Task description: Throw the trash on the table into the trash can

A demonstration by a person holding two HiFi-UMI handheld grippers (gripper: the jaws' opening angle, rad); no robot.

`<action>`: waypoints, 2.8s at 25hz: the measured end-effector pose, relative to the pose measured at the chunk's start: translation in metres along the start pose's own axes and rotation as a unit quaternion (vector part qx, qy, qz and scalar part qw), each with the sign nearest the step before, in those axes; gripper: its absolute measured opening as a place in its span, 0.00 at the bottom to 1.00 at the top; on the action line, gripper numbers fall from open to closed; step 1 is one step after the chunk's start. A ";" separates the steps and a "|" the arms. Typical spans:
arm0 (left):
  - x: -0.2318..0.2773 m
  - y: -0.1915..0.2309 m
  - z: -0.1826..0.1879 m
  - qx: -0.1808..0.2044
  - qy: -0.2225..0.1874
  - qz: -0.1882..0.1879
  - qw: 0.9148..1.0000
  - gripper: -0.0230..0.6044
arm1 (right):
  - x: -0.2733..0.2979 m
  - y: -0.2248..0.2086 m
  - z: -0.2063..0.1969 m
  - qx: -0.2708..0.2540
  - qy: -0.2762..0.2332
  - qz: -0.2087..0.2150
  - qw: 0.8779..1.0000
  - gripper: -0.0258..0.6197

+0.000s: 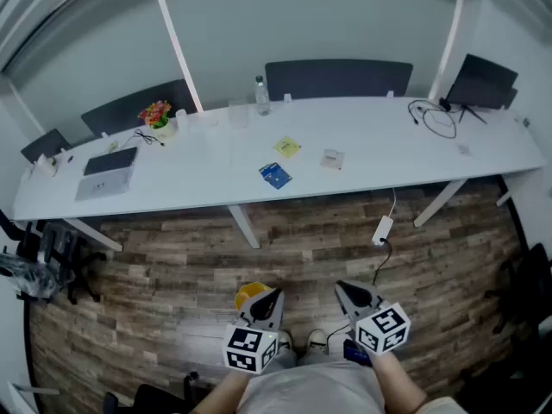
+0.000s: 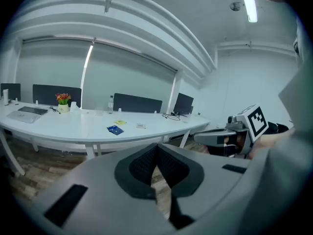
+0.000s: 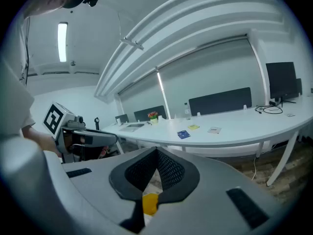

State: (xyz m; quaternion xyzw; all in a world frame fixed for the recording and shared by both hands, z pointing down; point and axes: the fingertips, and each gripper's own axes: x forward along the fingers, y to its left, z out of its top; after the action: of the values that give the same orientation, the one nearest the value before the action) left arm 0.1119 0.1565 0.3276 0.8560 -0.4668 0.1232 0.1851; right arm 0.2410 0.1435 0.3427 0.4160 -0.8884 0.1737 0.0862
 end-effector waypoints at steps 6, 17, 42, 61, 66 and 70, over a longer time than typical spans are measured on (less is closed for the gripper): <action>0.003 0.009 0.002 -0.002 0.000 0.000 1.000 0.04 | 0.006 -0.003 0.001 0.003 0.002 -0.001 1.000 0.09; 0.004 0.027 0.009 -0.002 -0.009 -0.004 1.000 0.04 | 0.022 0.006 0.018 0.007 -0.034 0.010 0.999 0.09; 0.062 0.083 0.031 0.001 -0.004 -0.033 0.999 0.04 | 0.097 -0.045 0.048 0.013 -0.029 -0.024 0.999 0.09; 0.226 0.150 0.145 -0.031 -0.049 0.072 0.996 0.04 | 0.225 -0.191 0.149 -0.045 -0.001 0.087 0.995 0.09; 0.239 0.162 0.151 -0.042 -0.047 0.094 0.994 0.04 | 0.245 -0.200 0.151 -0.040 0.008 0.109 0.993 0.09; 0.243 0.170 0.153 -0.046 -0.043 0.101 0.993 0.04 | 0.258 -0.200 0.152 -0.036 0.012 0.118 0.992 0.09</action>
State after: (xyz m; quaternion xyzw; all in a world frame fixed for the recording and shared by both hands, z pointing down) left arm 0.1041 -0.1771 0.3173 0.7997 -0.5633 0.0829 0.1908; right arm 0.2284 -0.2157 0.3264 0.3027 -0.9359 0.1553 0.0911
